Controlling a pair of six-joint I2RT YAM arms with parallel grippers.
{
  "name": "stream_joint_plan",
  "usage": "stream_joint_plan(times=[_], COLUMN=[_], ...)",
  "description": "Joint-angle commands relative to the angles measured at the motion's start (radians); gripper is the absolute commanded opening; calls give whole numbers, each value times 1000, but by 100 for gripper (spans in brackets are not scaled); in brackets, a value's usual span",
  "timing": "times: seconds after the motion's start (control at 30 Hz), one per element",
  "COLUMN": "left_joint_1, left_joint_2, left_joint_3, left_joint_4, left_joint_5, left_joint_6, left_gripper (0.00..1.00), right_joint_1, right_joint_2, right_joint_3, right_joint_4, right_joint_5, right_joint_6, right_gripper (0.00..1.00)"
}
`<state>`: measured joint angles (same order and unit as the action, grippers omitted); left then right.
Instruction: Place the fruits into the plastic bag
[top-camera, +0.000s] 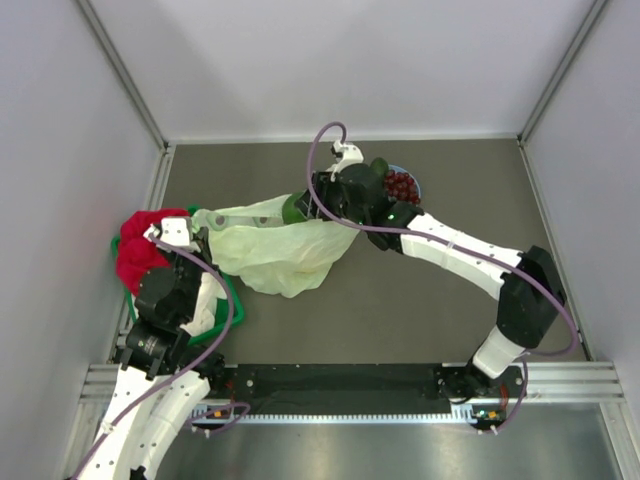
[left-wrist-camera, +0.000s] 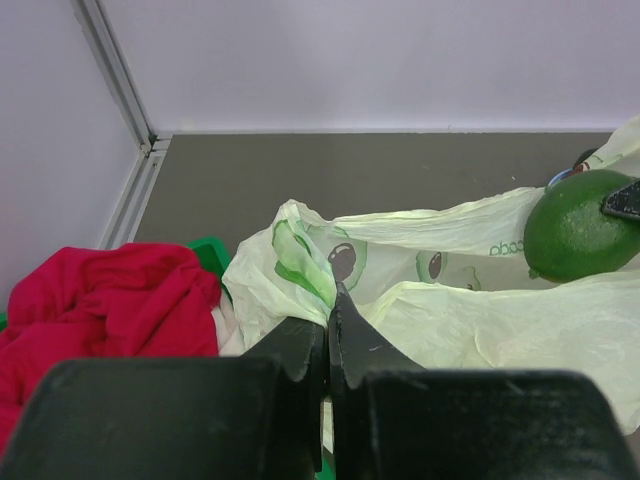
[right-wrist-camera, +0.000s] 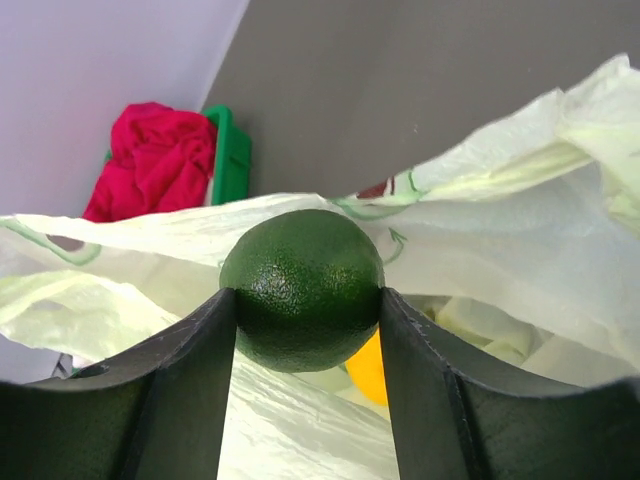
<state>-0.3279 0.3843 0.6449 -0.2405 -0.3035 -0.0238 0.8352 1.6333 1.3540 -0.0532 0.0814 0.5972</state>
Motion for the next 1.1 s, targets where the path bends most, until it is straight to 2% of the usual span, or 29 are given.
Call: stream_joint_plan(times=[0.0, 0.7, 0.87, 1.07], left_joint_1=[4, 4, 4, 4], left_joint_2=[1, -7, -4, -5], left_joint_3=[1, 1, 1, -4], left_joint_4=[41, 41, 41, 47], left_joint_5=[3, 9, 14, 58], left_joint_6=[4, 1, 1, 2], left_gripper=[0, 0, 0, 0], right_joint_1=[12, 108, 108, 108], right_joint_2=[-12, -1, 98, 250], right_joint_3=[3, -135, -81, 80], right_joint_4=[4, -19, -14, -48], right_joint_5=[4, 21, 23, 69], right_joint_6=[13, 69, 58, -10], right_gripper=[43, 42, 42, 42])
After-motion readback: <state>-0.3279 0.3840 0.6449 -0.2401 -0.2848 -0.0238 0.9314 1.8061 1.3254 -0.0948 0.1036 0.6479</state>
